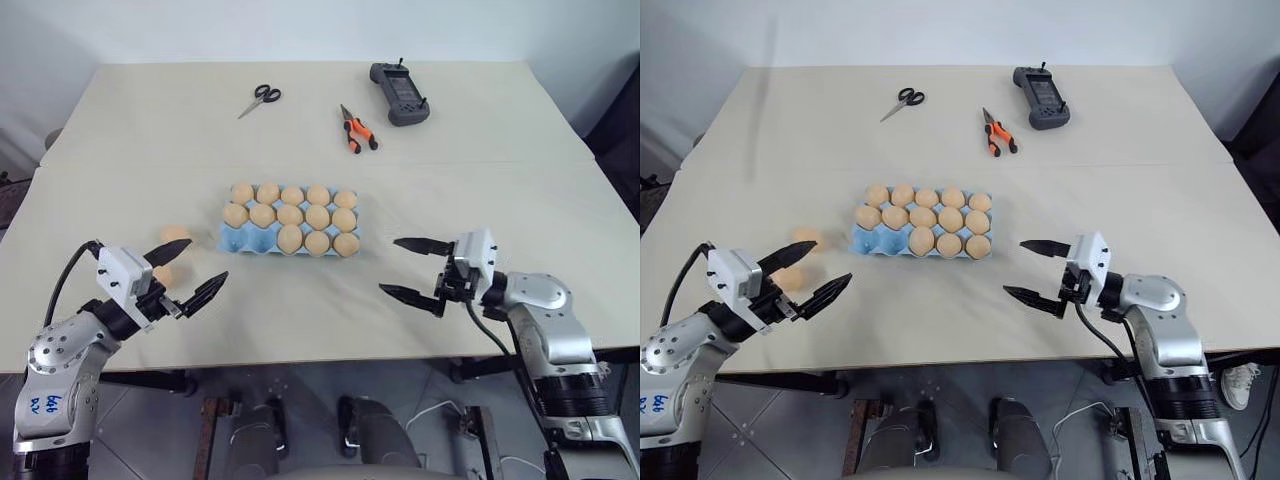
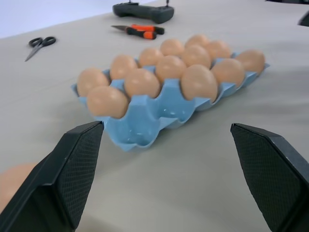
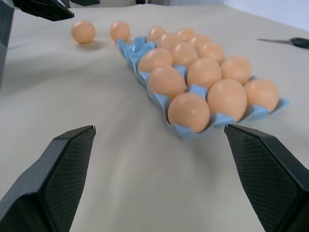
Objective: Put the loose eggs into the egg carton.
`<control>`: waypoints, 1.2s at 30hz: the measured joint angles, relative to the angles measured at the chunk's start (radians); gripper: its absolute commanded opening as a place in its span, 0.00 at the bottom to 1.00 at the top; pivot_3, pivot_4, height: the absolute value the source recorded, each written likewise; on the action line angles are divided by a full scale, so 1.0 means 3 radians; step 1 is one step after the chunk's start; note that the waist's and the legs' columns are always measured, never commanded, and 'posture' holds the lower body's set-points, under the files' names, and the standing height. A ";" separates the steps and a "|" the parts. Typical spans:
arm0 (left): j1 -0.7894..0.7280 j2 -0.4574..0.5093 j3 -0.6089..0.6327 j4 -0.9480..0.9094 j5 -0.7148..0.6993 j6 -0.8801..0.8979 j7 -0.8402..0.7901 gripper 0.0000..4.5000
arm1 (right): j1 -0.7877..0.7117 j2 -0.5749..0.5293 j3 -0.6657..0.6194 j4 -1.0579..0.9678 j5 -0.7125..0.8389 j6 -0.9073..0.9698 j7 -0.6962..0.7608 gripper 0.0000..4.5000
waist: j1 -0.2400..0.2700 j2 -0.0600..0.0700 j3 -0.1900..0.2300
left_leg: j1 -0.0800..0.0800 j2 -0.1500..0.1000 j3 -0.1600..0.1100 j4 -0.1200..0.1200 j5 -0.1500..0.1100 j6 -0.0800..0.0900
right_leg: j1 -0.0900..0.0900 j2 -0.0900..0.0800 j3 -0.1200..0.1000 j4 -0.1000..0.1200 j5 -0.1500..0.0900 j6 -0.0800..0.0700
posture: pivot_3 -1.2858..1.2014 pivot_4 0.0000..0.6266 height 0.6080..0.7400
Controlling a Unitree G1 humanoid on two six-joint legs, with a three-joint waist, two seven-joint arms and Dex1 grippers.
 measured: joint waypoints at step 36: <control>0.0075 -0.0315 0.0060 0.0281 0.0230 0.0437 0.0990 0.57 | -0.0331 0.0148 0.0301 0.0181 0.0005 -0.0334 0.0316 1.00 | 0.0018 -0.0003 -0.0001 | -0.0012 0.0005 0.0000 0.0018 -0.0012 0.0003 | -0.0001 0.0003 0.0004 -0.0017 0.0011 -0.0015 | 0.52 0.24 1.00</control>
